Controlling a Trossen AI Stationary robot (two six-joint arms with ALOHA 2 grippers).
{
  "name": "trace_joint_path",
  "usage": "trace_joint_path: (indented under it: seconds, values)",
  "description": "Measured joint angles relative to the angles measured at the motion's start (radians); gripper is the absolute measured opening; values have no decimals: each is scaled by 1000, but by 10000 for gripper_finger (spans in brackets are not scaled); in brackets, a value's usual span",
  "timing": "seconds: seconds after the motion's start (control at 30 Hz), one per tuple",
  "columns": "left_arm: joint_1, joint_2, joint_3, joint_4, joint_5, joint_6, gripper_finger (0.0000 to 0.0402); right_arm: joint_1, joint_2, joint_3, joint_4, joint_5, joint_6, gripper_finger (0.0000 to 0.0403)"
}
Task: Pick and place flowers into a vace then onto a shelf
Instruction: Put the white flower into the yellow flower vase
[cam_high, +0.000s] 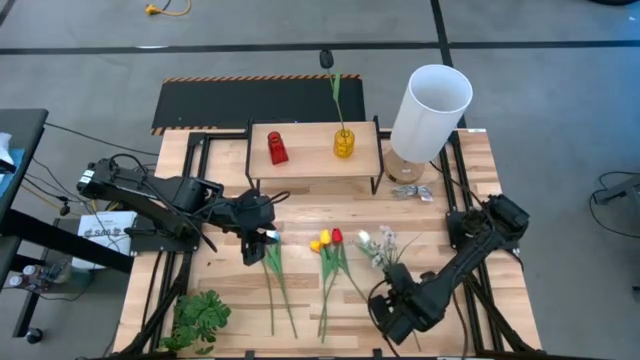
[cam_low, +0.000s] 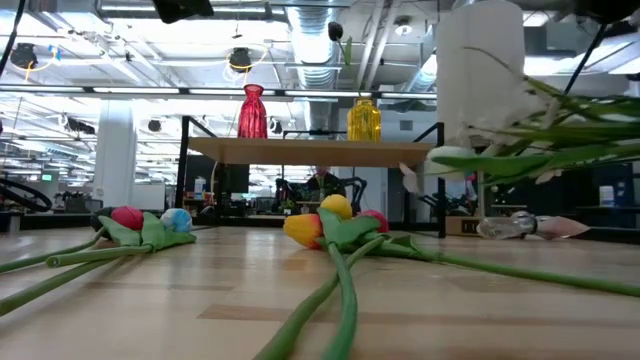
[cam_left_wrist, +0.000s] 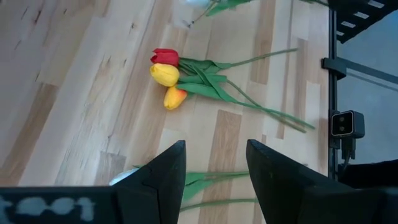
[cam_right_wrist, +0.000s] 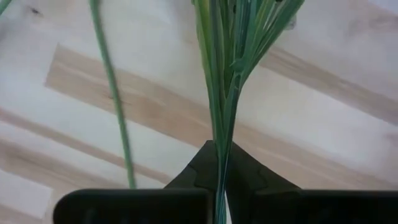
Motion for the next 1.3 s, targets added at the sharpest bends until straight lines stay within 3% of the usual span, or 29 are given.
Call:
trace_joint_path:
  seconds: [0.23,0.47,0.8,0.97,1.3]
  values:
    - [5,47,1,21,-32,0,158,24,0,-5,80,27,23,3]
    - [8,127,0,22,-10,5,158,17,0,-6,-41,12,94,3]
    - [3,179,-1,49,28,12,158,-22,0,-6,58,24,-41,2]
    - [3,169,1,77,21,16,158,-58,0,-6,209,46,-229,1]
    - [1,170,0,84,31,19,158,-163,-4,-6,305,40,-621,1]
